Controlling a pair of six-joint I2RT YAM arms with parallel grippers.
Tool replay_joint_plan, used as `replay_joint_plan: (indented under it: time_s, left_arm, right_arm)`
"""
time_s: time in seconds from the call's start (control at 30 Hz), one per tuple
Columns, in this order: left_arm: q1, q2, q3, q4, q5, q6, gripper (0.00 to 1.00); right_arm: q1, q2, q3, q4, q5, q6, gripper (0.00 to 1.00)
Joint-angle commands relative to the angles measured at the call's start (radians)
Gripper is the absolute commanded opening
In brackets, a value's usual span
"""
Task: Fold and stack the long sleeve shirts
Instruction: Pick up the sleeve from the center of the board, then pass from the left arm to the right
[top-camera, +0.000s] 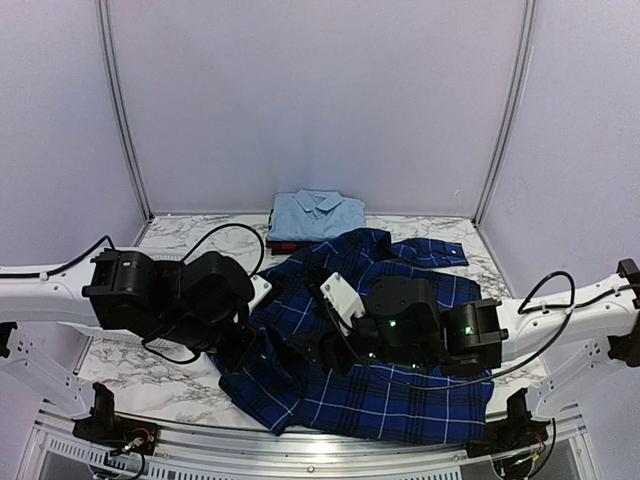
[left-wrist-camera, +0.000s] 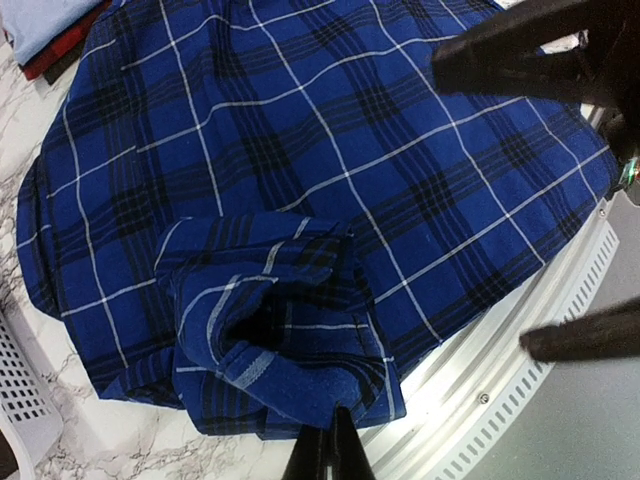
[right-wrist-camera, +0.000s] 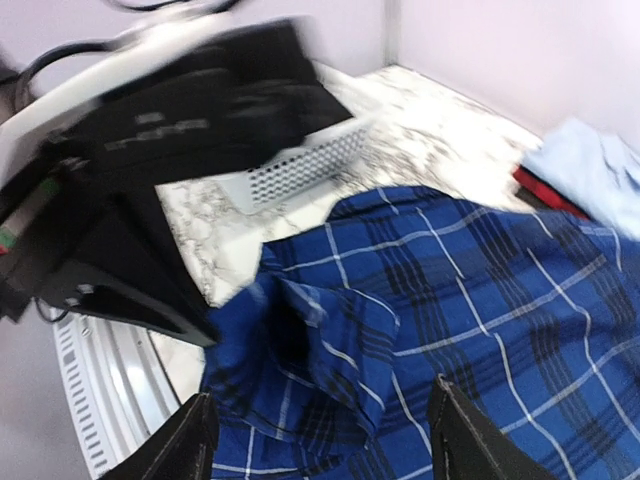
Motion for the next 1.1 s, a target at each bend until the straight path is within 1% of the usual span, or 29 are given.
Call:
replay_joint_plan:
  time_s: [0.0,0.2,0.47,0.6,0.73,0.8,0.83,0.93,1.0,1.03,1.07]
  left_arm:
    - [0.027,0.037,0.080,0.019,0.060,0.095,0.00]
    - [0.082,0.075,0.108,0.020,0.137,0.133,0.00]
    - [0.104,0.090,0.120,0.026,0.182,0.165,0.00]
    - [0.109,0.080,0.124,0.026,0.183,0.173,0.00]
    - [0.109,0.068,0.119,0.028,0.192,0.172,0.00]
    - [0.109,0.064,0.114,0.031,0.192,0.168,0.00]
    - [0.110,0.061,0.111,0.032,0.192,0.165,0.00]
    - [0.111,0.036,0.093,0.058,0.174,0.141,0.00]
    - [0.113,0.015,0.083,0.071,0.151,0.123,0.00]
    - [0.115,0.004,0.079,0.074,0.133,0.113,0.02]
    - [0.116,-0.007,0.076,0.074,0.114,0.101,0.12]
  right_arm:
    - [-0.002,0.012,0.009,0.090,-0.151,-0.130,0.65]
    - [-0.002,0.074,0.019,0.099,-0.238,-0.108,0.56]
    - [-0.002,0.134,0.025,0.115,-0.156,-0.028,0.55]
    - [-0.002,0.184,0.065,0.097,-0.127,0.014,0.48]
    - [-0.003,0.209,0.091,0.057,-0.048,0.084,0.46]
    - [-0.004,0.212,0.103,0.056,-0.039,0.113,0.43]
    - [-0.004,0.215,0.110,0.057,-0.038,0.131,0.38]
    - [-0.005,0.236,0.152,0.008,-0.016,0.187,0.13]
    - [-0.006,0.252,0.182,-0.034,-0.005,0.225,0.00]
    - [-0.009,0.255,0.191,-0.037,-0.013,0.236,0.00]
    - [-0.009,0.260,0.200,-0.039,-0.023,0.248,0.00]
